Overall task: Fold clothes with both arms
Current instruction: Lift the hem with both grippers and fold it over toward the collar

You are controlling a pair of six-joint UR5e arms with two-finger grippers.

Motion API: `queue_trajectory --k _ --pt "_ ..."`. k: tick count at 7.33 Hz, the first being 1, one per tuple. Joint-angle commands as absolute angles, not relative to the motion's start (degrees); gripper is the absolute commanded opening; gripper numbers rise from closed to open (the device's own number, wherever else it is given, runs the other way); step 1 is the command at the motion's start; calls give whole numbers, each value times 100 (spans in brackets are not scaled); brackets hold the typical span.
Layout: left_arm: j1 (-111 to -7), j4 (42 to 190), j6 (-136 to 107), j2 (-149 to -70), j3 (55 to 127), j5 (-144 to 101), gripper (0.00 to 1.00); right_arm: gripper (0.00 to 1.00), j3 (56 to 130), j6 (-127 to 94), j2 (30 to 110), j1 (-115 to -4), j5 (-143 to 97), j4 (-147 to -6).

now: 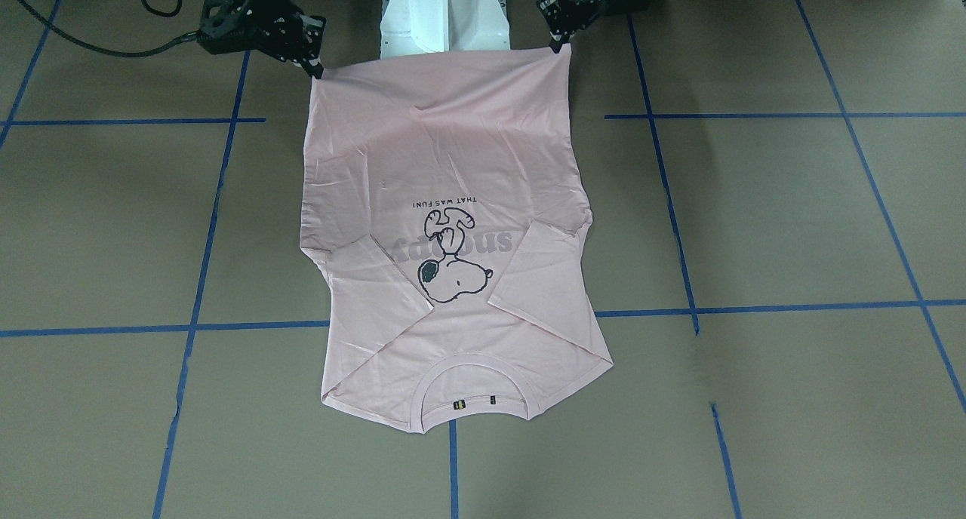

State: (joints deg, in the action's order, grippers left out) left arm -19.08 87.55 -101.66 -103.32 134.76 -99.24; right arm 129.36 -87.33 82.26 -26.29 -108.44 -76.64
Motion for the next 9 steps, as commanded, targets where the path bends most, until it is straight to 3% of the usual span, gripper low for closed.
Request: queue_trajectory --k 1,4,7,9 --pt "-3177 9068 -9388 -10947 12259 -10335 0 0 11801 -7957 7256 -3766 -10863 -7664" --pt "-4005 10393 -9334 -11390 10604 -10345 0 0 9884 -7892 5865 -4375 -10854 -7420" --pt "-4342 11473 -9229 -11759 9224 -10336 0 0 8162 -7928 5302 -4693 -10863 -6496" --pt "-4403 11978 -9237 -11917 8529 -10336 0 0 7482 -7919 5037 -4763 -10854 -6312"
